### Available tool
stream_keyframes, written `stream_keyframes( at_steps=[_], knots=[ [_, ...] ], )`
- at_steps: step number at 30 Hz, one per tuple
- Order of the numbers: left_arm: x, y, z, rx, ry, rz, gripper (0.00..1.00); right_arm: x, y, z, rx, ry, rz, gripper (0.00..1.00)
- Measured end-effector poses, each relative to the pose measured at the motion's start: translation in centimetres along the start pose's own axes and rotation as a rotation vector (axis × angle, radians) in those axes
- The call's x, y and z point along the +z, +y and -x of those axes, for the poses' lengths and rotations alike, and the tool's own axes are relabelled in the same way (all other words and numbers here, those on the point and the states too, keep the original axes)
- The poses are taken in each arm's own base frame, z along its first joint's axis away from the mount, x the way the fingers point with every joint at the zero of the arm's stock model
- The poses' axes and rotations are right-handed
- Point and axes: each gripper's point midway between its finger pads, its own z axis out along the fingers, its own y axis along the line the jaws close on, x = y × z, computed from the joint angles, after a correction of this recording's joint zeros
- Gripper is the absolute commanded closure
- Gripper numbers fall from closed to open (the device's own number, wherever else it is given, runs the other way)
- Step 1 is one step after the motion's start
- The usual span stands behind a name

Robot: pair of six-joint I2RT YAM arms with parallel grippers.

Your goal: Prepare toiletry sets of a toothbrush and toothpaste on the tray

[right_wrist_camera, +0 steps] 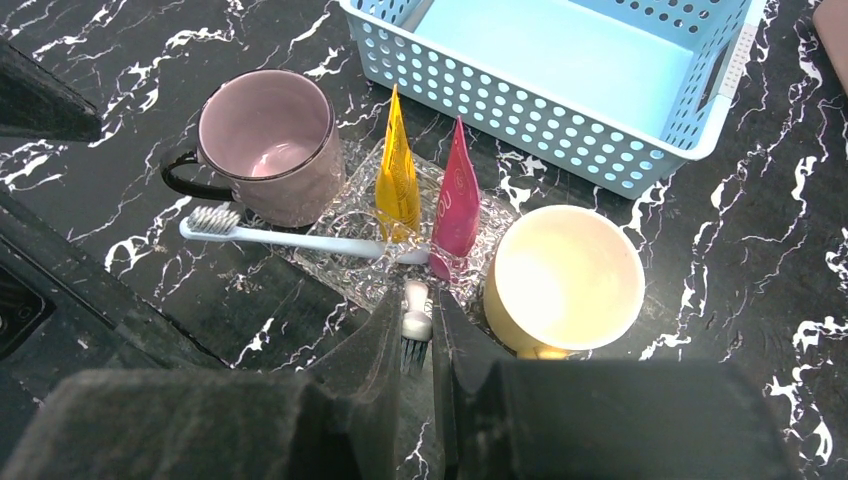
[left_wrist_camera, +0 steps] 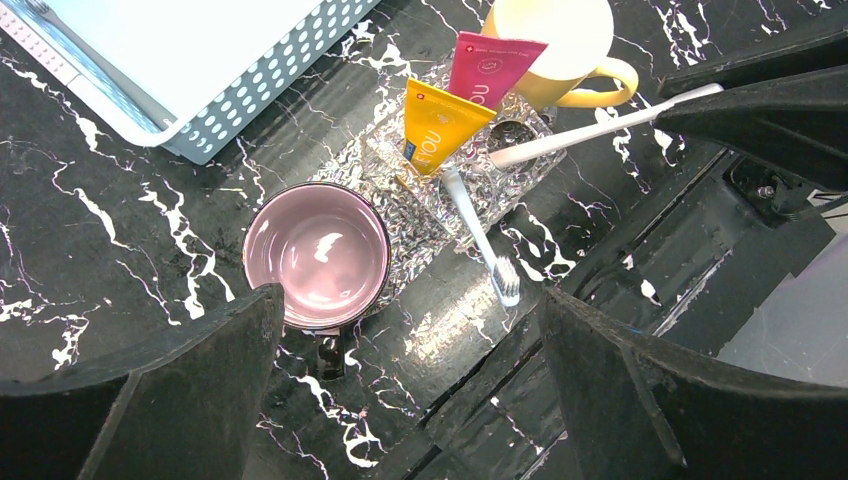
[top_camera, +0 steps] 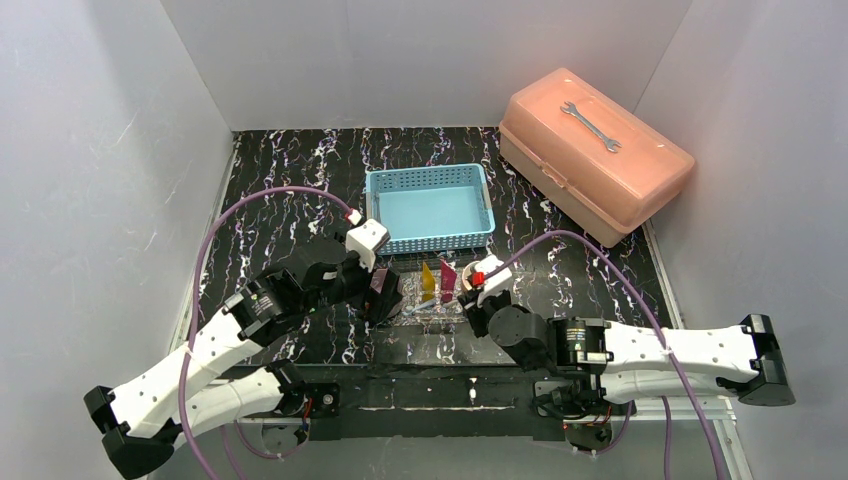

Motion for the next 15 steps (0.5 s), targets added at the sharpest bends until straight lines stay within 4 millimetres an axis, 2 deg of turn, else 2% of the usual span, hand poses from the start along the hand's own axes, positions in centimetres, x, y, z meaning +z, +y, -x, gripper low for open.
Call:
stream_keyframes(
  at_steps=[15],
  knots=[
    [0.4, 0.0, -0.2, -0.002, 0.015, 0.002, 0.02, 0.9, -1.7, -1.6, 0.102, -0.022, -0.052, 0.99]
  ],
)
